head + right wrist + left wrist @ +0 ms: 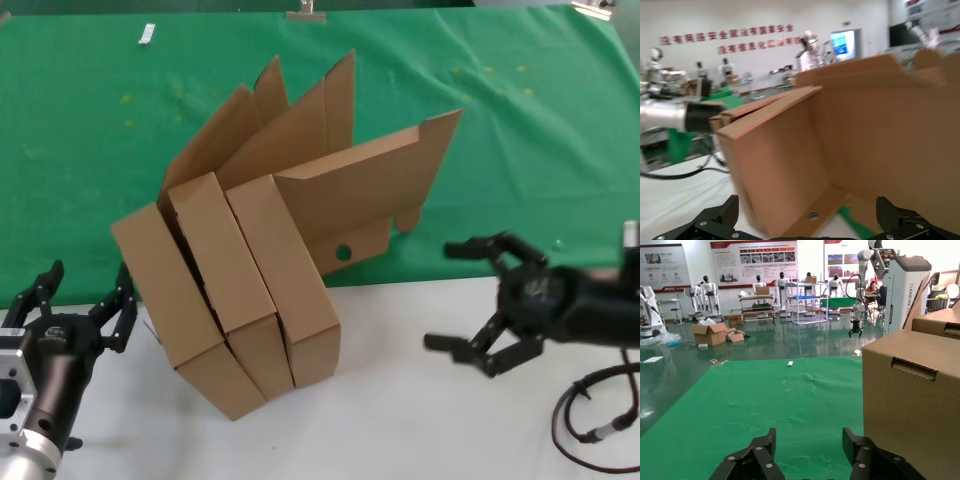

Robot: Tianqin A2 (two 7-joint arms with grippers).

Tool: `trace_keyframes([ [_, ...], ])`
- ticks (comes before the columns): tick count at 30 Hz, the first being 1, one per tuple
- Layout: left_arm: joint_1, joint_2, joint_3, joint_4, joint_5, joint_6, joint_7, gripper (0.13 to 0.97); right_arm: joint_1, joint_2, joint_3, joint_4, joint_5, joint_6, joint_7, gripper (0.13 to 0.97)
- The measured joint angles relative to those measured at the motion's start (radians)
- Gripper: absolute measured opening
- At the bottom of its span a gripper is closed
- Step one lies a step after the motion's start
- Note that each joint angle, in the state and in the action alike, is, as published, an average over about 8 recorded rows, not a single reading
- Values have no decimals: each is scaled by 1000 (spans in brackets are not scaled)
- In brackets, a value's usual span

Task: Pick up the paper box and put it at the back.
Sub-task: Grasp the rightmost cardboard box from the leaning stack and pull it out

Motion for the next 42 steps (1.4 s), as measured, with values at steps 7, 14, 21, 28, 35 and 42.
trace_keyframes([
  [7,0,0,0,0,0,0,0,523,36,-83,-10,-91,-101,-42,-20,953],
  [14,0,0,0,0,0,0,0,679,44,-136,7,-115,-176,-49,-31,909],
  [21,0,0,0,0,0,0,0,826,48,-181,50,-129,-256,-50,-49,832],
  [28,0,0,0,0,0,0,0,903,47,-216,101,-137,-320,-41,-62,723],
  [35,0,0,0,0,0,0,0,933,45,-240,147,-139,-371,-12,-79,619],
  [42,0,0,0,0,0,0,0,966,43,-249,188,-139,-409,15,-93,468],
])
